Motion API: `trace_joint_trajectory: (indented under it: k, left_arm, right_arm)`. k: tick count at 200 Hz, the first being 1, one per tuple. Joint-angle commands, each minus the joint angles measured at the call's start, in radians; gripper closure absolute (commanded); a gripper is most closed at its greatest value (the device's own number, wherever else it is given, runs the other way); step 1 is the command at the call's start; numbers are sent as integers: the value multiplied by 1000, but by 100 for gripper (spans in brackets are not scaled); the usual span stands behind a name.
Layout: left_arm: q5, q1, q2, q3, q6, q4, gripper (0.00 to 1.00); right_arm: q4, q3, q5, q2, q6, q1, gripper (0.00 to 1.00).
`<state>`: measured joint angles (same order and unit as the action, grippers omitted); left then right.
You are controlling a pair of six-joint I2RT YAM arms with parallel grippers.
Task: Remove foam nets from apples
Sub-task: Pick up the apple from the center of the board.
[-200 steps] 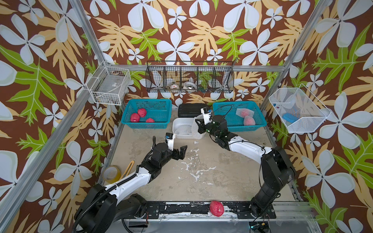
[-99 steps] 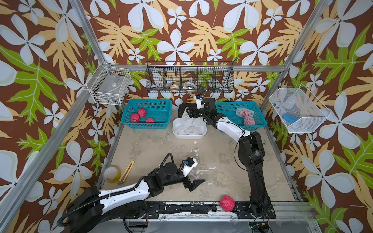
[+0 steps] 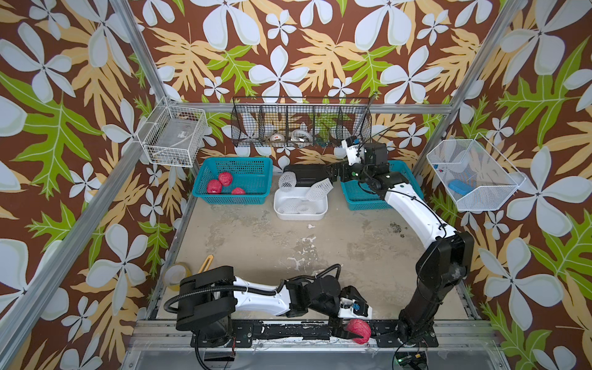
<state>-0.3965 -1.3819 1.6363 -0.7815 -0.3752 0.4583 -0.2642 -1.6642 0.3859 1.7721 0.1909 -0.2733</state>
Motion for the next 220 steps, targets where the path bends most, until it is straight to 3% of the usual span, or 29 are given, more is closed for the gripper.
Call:
trace_joint_trajectory:
  k: [1,29,136,159,175,220]
  left_arm:
    - [-52,-20,45,-38,-84,-95,0]
    - [-55,-37,123,-98,-112,-199,0]
    - [64,-33,243,-96,-112,-87,0]
    - [73,-15,209,-63,-113,-35,7]
    - [51,5,199,-64,-110,-40,21]
    - [58,38,184,-64,-136,-38,40]
  right_arm:
    - [42,68,48,-53,49,21,0]
    - [84,139,67,-110,66,28,0]
    - [153,270,147,-213,87,34,0]
    - [149,273,140,-212,87,34,0]
    - [151,278,139,-207,91,34,0]
    - [147,286,125,-197,92,35,0]
